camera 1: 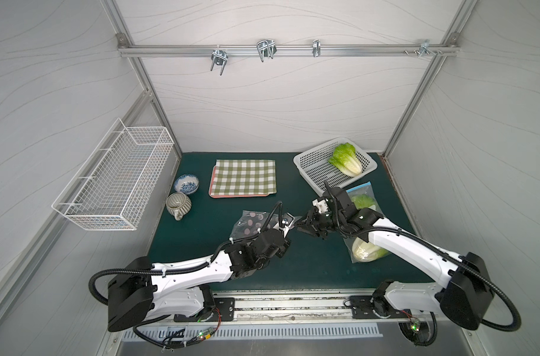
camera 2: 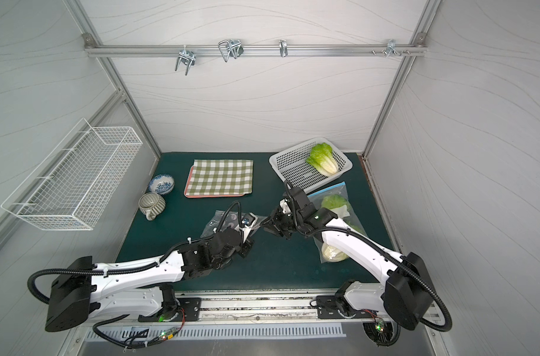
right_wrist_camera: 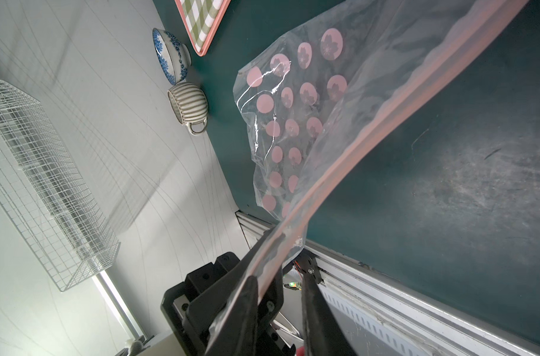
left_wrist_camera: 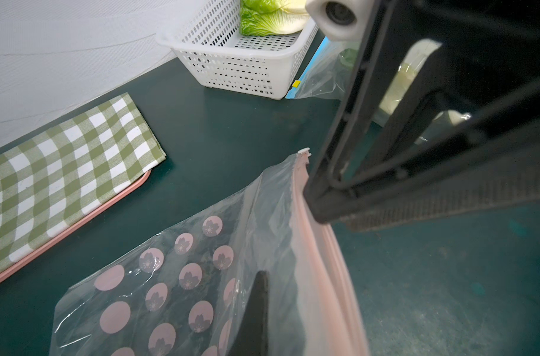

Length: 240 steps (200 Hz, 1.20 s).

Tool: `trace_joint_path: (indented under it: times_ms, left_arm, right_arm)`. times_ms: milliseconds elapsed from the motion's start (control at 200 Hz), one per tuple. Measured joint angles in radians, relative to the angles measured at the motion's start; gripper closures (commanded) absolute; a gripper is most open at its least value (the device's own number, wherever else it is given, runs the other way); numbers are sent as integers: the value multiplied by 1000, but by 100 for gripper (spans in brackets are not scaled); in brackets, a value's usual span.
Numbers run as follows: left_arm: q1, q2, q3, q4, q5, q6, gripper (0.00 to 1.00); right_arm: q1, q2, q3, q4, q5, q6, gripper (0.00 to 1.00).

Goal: Put the chinese cabbages into a zipper bag and zip it
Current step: Open the zipper of the food storage bag at the center of the board.

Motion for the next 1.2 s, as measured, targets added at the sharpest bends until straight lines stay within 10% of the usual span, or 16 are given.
trace_joint_path:
  times_ms: [800,1201]
  left_arm:
    - [4,-69,31,-50,1,6,100]
    - [11,-179,88,-250,90,-24,42]
  right_arm:
    - [-61,166,-94,180,-11,89,74]
    - [-79,217,90,101,95,-172,100]
